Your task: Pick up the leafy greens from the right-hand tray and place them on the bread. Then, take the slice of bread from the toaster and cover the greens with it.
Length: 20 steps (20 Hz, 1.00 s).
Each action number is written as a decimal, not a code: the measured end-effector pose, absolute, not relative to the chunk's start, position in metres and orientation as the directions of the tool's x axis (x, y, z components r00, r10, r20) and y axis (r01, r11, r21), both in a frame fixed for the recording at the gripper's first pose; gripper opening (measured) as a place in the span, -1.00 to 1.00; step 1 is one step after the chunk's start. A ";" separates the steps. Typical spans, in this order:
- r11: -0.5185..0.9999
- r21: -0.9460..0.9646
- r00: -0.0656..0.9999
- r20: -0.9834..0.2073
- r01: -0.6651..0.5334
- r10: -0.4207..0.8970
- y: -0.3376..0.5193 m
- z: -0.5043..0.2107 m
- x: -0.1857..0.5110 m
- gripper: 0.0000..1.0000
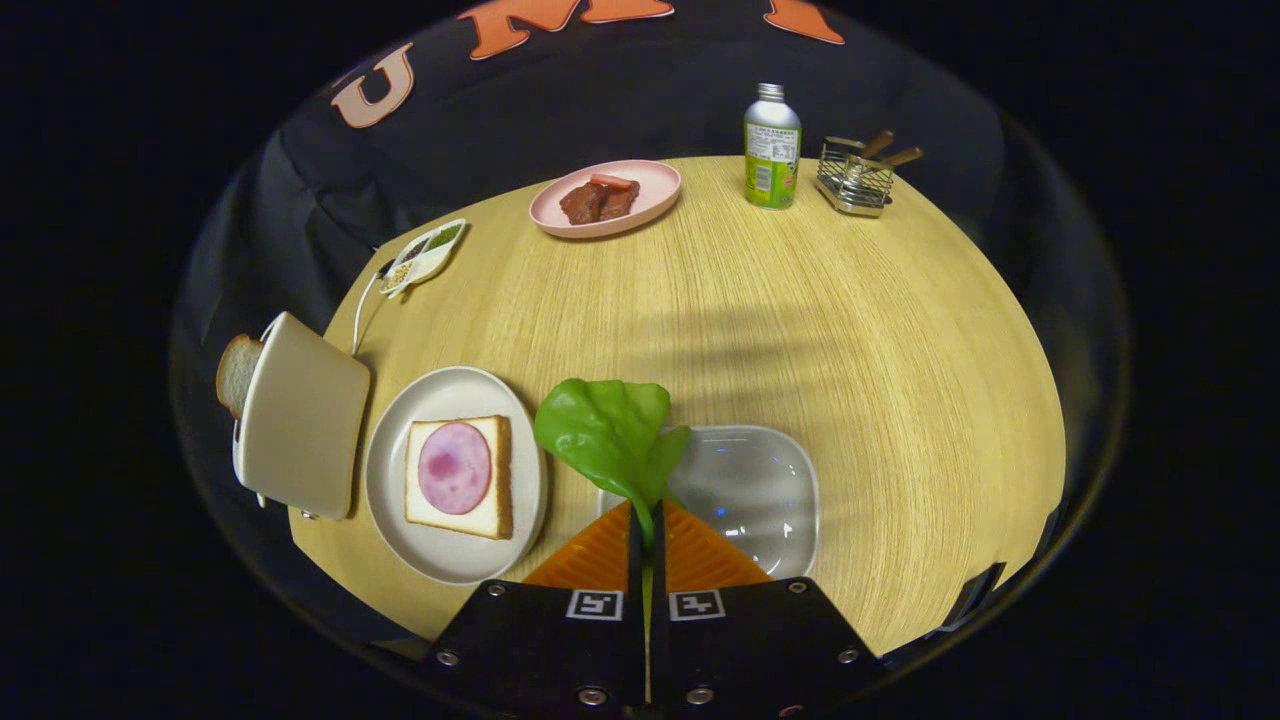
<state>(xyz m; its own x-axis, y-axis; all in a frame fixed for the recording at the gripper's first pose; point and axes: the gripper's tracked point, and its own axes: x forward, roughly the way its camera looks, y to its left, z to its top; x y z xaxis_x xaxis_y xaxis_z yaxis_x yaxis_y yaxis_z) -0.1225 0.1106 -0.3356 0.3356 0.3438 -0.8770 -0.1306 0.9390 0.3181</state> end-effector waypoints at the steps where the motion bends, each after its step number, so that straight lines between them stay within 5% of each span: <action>1: 0.934 0.326 0.342 -0.870 -0.144 0.356 0.117 -0.329 -0.120 -0.95; 17: 0.866 0.421 0.251 -0.837 -0.269 0.486 0.234 -0.325 -0.119 -0.94; 20: 0.844 0.458 0.193 -0.834 -0.279 0.517 0.255 -0.330 -0.131 -0.79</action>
